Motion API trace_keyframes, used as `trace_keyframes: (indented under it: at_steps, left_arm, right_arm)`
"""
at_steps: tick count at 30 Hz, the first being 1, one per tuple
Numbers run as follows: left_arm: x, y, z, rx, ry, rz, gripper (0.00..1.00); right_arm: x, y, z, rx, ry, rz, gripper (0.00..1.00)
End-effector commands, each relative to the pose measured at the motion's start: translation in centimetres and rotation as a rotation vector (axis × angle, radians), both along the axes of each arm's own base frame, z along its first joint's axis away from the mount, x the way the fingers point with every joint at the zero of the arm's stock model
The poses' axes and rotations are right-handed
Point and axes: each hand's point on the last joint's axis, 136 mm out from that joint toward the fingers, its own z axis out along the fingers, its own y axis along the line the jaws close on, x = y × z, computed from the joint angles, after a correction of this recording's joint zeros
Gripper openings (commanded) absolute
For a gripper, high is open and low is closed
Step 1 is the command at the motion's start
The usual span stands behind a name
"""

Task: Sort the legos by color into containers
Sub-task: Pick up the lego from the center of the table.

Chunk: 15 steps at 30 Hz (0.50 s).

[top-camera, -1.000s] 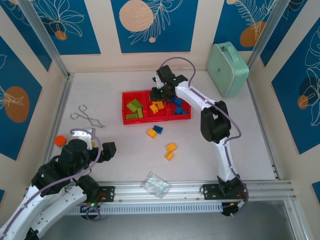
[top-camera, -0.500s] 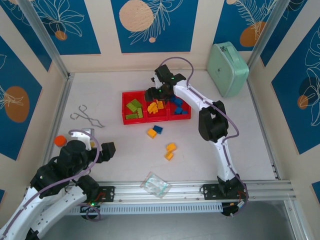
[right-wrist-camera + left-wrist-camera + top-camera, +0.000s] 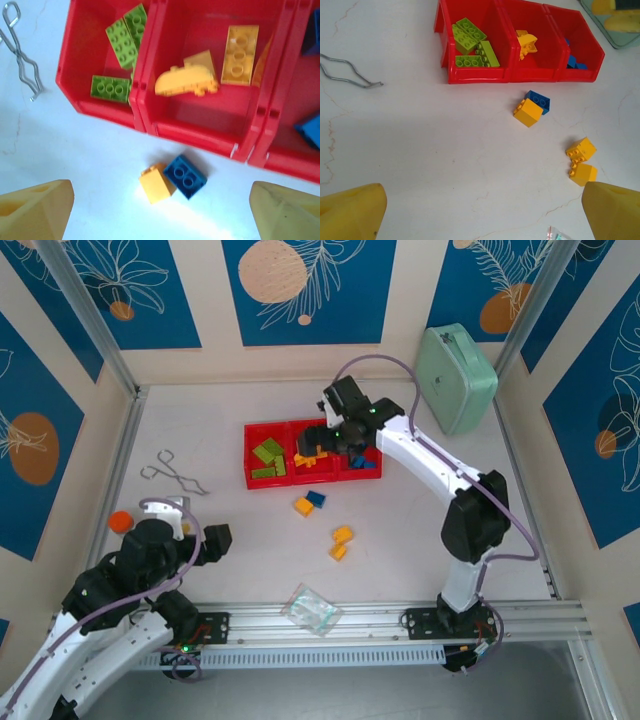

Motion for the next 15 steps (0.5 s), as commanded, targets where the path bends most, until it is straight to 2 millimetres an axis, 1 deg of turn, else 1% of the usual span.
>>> trace_keyframes:
  at_steps: [1, 4, 7, 10, 15]
  left_arm:
    - [-0.1, 0.0, -0.1, 0.013, 0.008, -0.008, 1.0]
    - [-0.1, -0.1, -0.2, 0.014, 0.01, -0.009, 0.99]
    - [-0.1, 0.0, -0.2, 0.016, 0.011, -0.006, 1.0]
    - [-0.1, 0.0, -0.1, 0.014, 0.01, -0.005, 1.0]
    - [-0.1, 0.1, -0.2, 0.012, 0.01, -0.004, 1.0]
  right_arm:
    - [-2.8, -0.1, -1.7, -0.008, 0.046, -0.004, 0.91]
    - [-4.9, 1.0, -2.6, 0.009, 0.044, 0.057, 0.9]
    - [-6.5, 1.9, -3.8, -0.016, 0.051, 0.094, 0.89]
    - [-7.3, 2.2, -5.6, -0.048, 0.096, 0.088, 0.87]
    - [-7.8, 2.2, -8.3, -0.077, 0.178, 0.035, 0.85]
